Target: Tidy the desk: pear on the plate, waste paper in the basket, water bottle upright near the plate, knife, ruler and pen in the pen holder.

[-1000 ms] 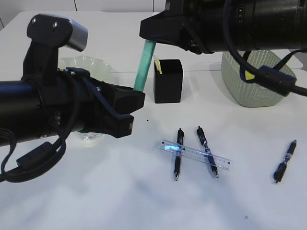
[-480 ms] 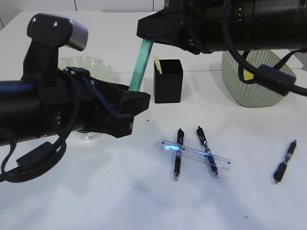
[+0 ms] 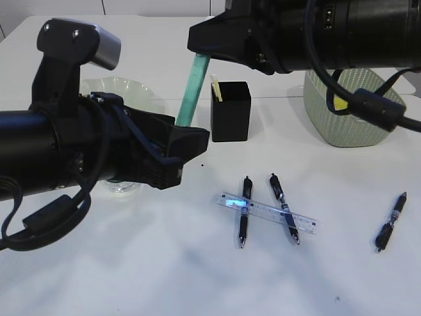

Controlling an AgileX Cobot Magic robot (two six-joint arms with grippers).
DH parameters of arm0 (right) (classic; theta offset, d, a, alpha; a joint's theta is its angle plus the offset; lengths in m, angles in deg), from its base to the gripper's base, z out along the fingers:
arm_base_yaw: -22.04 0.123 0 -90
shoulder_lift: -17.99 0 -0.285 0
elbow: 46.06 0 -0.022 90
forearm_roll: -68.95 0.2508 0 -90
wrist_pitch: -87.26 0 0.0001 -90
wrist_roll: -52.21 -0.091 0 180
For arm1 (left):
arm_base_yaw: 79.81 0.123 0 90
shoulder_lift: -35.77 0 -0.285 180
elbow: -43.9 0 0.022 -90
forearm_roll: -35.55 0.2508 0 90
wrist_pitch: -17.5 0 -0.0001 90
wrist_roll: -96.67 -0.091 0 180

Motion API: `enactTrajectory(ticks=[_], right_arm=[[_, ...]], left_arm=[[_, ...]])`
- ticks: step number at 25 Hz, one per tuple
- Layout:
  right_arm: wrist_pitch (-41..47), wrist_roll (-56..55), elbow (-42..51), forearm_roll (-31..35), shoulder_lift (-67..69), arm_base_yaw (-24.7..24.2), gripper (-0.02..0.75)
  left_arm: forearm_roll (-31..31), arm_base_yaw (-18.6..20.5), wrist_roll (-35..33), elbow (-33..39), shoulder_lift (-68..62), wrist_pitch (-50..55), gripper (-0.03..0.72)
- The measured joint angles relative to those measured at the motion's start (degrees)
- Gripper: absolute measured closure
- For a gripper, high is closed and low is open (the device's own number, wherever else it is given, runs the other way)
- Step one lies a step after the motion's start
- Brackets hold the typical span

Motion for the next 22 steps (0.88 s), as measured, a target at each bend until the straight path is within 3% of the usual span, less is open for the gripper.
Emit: enactTrajectory(ticks=[5, 12, 17, 22], right_arm=[[-1.3, 0.0, 0.0, 0.0, 0.0, 0.0, 0.631], [-4.8, 1.0, 0.0, 0.0, 0.0, 0.0, 0.631], [-9.3, 2.5, 0.0, 0.4, 0.0, 0.0, 0.631], [-12.0, 3.4, 0.0, 0.5, 0.0, 0.0, 0.631]], left_arm=[[0.2, 0.0, 0.0, 0.0, 0.1, -0.1, 0.200], [0.4, 0.7, 0.0, 0.0, 0.3, -0.2, 0.182], [0.2, 4.9, 0.0, 0.0, 1.5, 0.0, 0.182], [0.1, 12.0, 0.0, 0.0, 4.2, 2.2, 0.182]])
